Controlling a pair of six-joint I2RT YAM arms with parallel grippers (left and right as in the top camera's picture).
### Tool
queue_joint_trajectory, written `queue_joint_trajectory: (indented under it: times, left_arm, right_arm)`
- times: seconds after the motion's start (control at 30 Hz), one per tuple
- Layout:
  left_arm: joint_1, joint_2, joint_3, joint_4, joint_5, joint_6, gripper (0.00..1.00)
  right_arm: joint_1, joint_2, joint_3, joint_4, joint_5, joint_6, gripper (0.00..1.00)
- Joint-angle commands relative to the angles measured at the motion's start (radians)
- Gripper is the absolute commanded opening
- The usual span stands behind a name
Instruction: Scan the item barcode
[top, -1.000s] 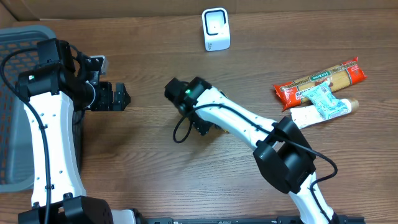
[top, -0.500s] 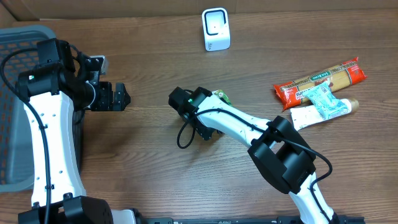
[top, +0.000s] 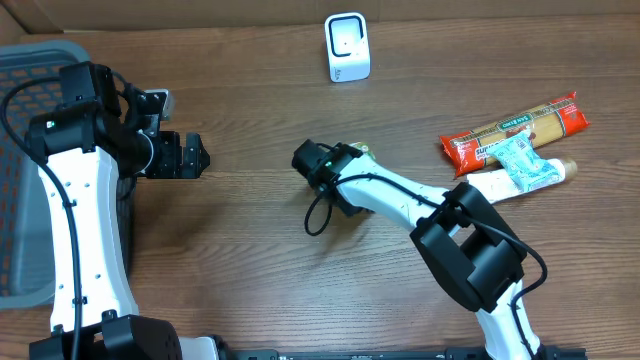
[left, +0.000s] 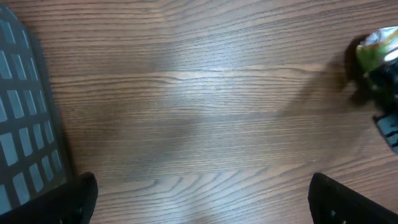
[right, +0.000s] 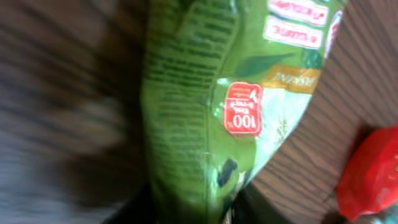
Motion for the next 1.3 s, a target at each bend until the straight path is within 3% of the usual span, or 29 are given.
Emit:
queue_joint_trajectory:
  times: [0.0, 0.17, 0.3, 0.4, 0.57, 0.67, 0.9, 1.1, 1.27]
  left_arm:
    - [-0.002, -0.007, 0.004, 0.002, 0.015, 0.022, 1.0]
    - [-0.002, -0.007, 0.004, 0.002, 0.015, 0.022, 1.0]
    - [-0.002, -0.007, 0.004, 0.002, 0.015, 0.022, 0.99]
    - [-0.002, -0.007, 0.004, 0.002, 0.015, 0.022, 1.0]
    - [-0.002, -0.007, 0.004, 0.002, 0.015, 0.022, 1.0]
    - [-0.002, -0.007, 0.004, 0.002, 0.015, 0.022, 0.99]
    - [-0.002, -0.007, 0.004, 0.002, 0.015, 0.022, 1.0]
    - [-0.002, -0.007, 0.004, 0.002, 0.015, 0.022, 1.0]
    - [-0.002, -0.007, 0.004, 0.002, 0.015, 0.022, 1.0]
  right_arm:
    - [-0.026, 0.023, -0.021, -0.01, -0.047, 0.005, 0.04]
    - [-0.02, 0.01, 0.065, -0.072, -0.128, 0.005, 0.04]
    - [-0.033, -0.038, 0.166, -0.126, -0.301, 0.004, 0.04]
    - [-0.067, -0.098, 0.201, -0.116, -0.531, 0.003, 0.04]
    - [-0.175, -0.134, 0.19, -0.111, -1.043, -0.143, 0.04]
    - [-0.244, -0.125, 0.138, -0.093, -1.25, -0.195, 0.04]
    - [-0.349, -0.097, -0.013, -0.004, -1.294, -0.167, 0.06]
    - [-0.407, -0.084, -0.05, -0.025, -1.234, -0.166, 0.41]
    - [-0.428, -0.084, -0.05, -0.03, -0.956, -0.083, 0.43]
